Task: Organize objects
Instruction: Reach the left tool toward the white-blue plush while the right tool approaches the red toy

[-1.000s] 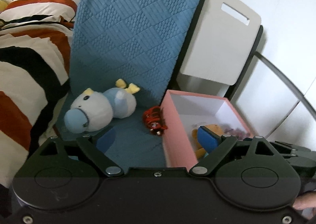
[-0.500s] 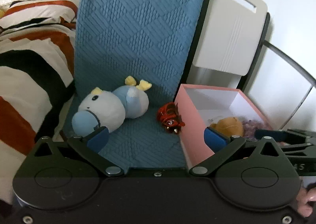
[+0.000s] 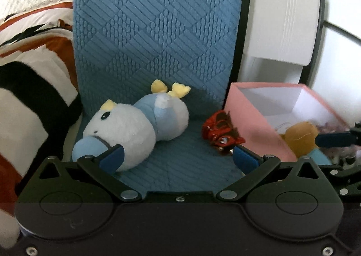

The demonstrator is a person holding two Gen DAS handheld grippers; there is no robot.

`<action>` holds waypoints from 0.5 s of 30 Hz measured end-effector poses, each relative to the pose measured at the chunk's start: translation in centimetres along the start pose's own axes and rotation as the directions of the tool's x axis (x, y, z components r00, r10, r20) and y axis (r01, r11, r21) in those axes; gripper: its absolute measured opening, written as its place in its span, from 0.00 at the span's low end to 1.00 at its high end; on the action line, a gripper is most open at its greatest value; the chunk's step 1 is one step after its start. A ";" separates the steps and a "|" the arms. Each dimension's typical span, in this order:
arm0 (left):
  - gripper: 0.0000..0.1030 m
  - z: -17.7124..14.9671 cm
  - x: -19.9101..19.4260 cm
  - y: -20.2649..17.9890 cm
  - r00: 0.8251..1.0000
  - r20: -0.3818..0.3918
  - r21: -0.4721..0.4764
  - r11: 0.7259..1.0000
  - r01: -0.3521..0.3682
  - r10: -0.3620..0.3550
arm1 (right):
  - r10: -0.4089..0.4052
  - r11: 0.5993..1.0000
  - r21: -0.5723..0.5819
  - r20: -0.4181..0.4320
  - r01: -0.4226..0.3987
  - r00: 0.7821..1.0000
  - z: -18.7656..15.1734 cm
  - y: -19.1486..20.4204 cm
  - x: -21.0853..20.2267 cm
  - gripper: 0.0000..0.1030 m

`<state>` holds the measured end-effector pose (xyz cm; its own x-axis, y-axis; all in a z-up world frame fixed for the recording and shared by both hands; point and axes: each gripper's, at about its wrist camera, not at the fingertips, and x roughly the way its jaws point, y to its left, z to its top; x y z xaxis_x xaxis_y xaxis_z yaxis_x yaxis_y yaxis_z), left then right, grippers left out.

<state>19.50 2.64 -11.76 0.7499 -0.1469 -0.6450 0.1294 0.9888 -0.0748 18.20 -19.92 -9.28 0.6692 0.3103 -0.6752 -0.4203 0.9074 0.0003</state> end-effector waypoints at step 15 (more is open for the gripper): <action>0.99 3.1 8.3 0.1 0.994 -0.109 0.185 0.983 -0.003 0.024 | -0.072 0.921 -0.388 -0.055 0.045 0.996 2.3 1.4 8.2 0.64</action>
<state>27.73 1.42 -14.73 0.6775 -0.1196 -0.7257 0.2445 0.9672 0.0690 24.49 -15.42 -13.15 0.6630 0.2283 -0.7130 -0.5946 0.7393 -0.3162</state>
